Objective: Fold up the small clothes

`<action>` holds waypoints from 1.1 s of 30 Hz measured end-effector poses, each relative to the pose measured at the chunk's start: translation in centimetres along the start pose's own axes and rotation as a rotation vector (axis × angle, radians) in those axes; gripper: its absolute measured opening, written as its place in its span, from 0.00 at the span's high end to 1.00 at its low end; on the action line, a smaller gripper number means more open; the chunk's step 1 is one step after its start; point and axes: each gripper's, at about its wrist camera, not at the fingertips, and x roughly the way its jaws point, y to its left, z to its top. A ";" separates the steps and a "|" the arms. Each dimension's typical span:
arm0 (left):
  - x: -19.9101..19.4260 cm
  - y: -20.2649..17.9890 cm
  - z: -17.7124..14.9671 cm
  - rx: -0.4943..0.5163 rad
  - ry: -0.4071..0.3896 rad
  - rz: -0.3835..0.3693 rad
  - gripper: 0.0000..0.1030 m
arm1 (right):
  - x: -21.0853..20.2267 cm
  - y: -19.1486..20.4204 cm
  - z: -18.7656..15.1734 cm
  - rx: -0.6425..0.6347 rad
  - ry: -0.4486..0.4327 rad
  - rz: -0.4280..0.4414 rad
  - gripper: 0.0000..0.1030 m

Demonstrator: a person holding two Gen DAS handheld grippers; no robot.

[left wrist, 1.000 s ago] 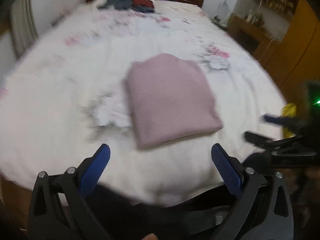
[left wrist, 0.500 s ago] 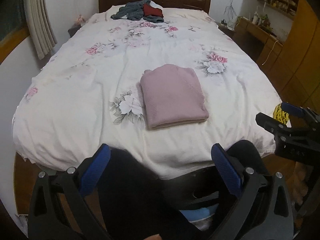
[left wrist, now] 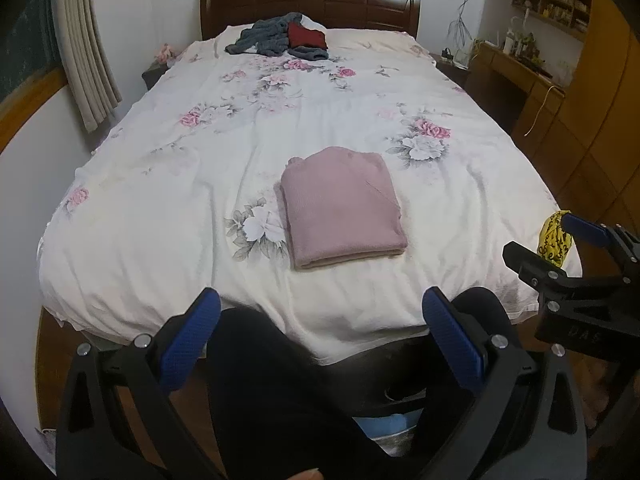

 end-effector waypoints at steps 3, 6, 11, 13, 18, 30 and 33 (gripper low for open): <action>0.2 -0.1 0.0 -0.001 0.005 0.004 0.03 | 0.1 0.0 0.0 0.006 0.001 0.006 0.04; 0.4 -0.1 -0.1 -0.003 0.007 -0.003 0.03 | 0.2 -0.1 0.1 0.008 0.002 0.003 0.04; 0.5 0.1 -0.1 -0.010 0.005 -0.007 0.03 | 0.3 -0.1 0.1 0.012 0.001 0.001 0.04; 0.6 0.1 -0.1 -0.013 0.004 -0.008 0.03 | 0.4 0.0 0.2 0.009 0.000 0.002 0.04; 0.6 0.2 0.0 -0.012 0.002 -0.008 0.03 | 0.5 0.0 0.2 0.008 -0.004 -0.002 0.04; 0.6 0.2 0.0 -0.019 0.006 -0.006 0.03 | 0.6 0.2 0.3 0.012 -0.025 -0.003 0.04; 0.7 0.3 0.1 -0.019 0.011 -0.002 0.03 | 0.7 0.2 0.4 0.017 -0.023 0.002 0.04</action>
